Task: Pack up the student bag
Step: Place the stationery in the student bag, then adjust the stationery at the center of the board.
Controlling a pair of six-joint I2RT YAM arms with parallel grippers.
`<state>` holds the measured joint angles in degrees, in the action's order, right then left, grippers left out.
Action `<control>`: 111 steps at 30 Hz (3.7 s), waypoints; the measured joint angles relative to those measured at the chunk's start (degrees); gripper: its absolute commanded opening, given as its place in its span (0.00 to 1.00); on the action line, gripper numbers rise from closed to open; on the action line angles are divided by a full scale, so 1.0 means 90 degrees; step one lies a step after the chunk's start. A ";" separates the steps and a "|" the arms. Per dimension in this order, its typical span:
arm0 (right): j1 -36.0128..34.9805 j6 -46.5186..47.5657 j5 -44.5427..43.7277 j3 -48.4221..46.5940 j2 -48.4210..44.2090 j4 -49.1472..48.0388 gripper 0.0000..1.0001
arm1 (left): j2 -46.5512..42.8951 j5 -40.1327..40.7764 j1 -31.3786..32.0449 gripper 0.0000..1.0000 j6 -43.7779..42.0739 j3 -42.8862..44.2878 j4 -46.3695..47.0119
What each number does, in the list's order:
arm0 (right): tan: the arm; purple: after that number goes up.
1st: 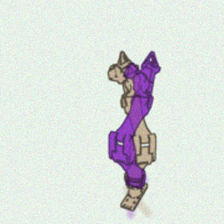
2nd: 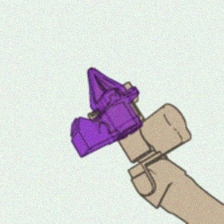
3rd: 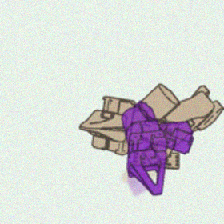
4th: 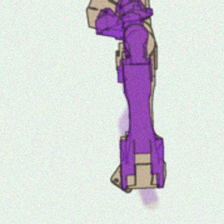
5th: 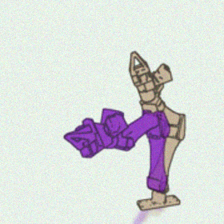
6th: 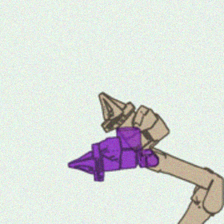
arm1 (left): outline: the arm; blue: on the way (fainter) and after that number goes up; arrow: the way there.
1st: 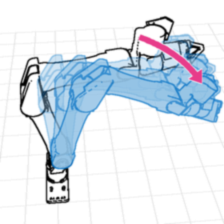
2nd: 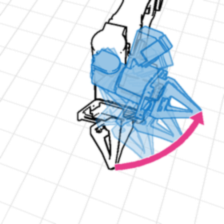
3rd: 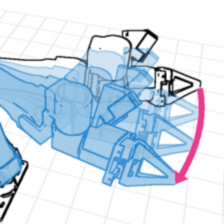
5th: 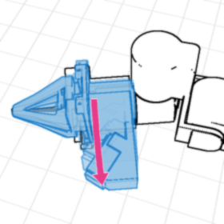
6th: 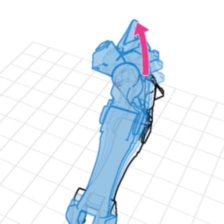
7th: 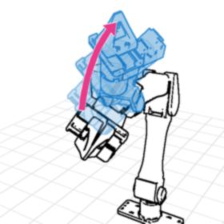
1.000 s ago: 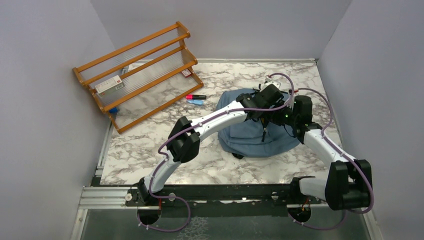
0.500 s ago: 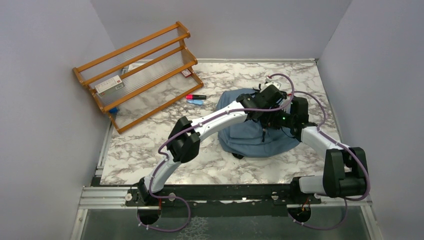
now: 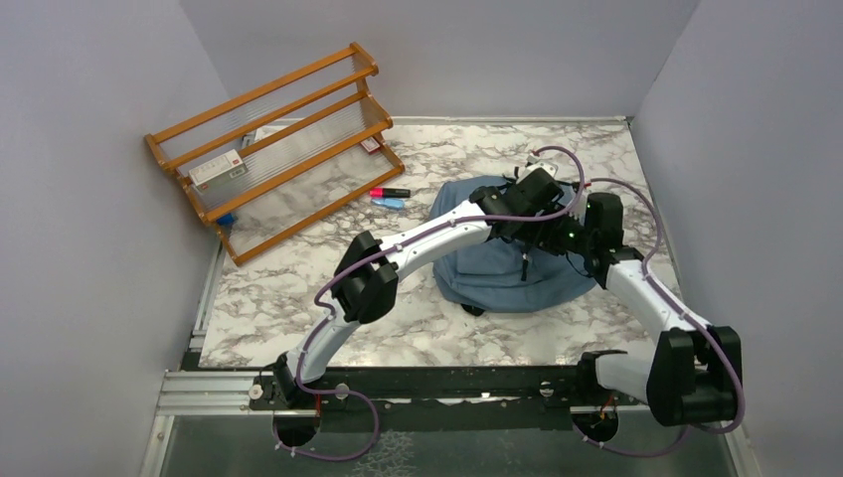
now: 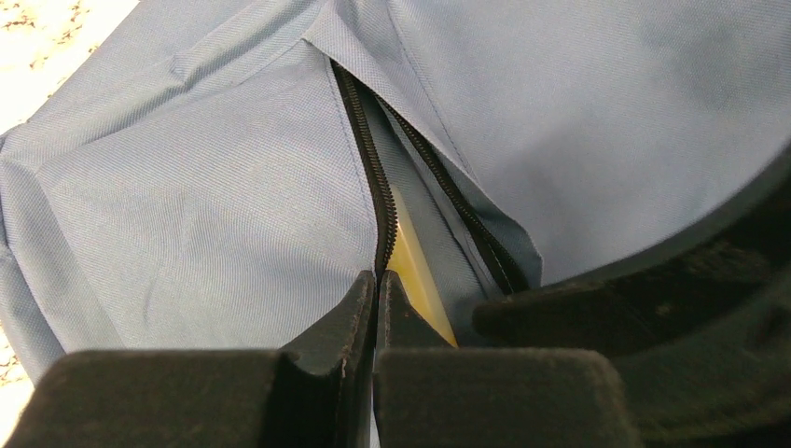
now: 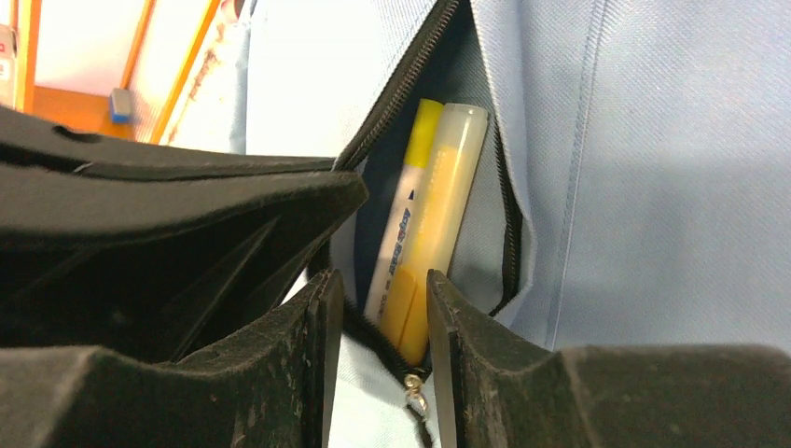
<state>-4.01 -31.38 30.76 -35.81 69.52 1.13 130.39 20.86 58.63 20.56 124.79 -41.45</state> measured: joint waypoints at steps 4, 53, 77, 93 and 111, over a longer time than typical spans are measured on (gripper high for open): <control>0.0000 -0.0039 -0.0503 0.0000 -0.0634 0.0471 0.40 | 0.0000 0.0000 0.0000 0.00 0.0000 -0.0024 0.0029; -0.0002 -0.0172 -0.2365 0.0012 -0.3592 0.3196 0.40 | -0.3631 -0.0092 -0.2574 0.52 0.0294 -0.4490 0.1710; -0.0002 -0.0170 -0.2259 0.0049 -0.3594 0.3191 0.41 | -0.2159 -0.0267 -0.3937 0.47 0.0908 -0.4872 0.2499; -0.0002 -0.0165 -0.2166 0.0109 -0.3524 0.3189 0.41 | -0.1452 -0.0420 -0.3966 0.48 0.0911 -0.3925 0.2691; -0.0002 -0.0121 -0.2142 0.0138 -0.3419 0.3184 0.41 | -0.0357 -0.0896 -0.3966 0.47 0.0410 -0.2900 0.2761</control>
<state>-4.03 -32.47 11.49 -34.57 38.74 29.78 127.17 12.80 22.94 24.25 98.70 -16.60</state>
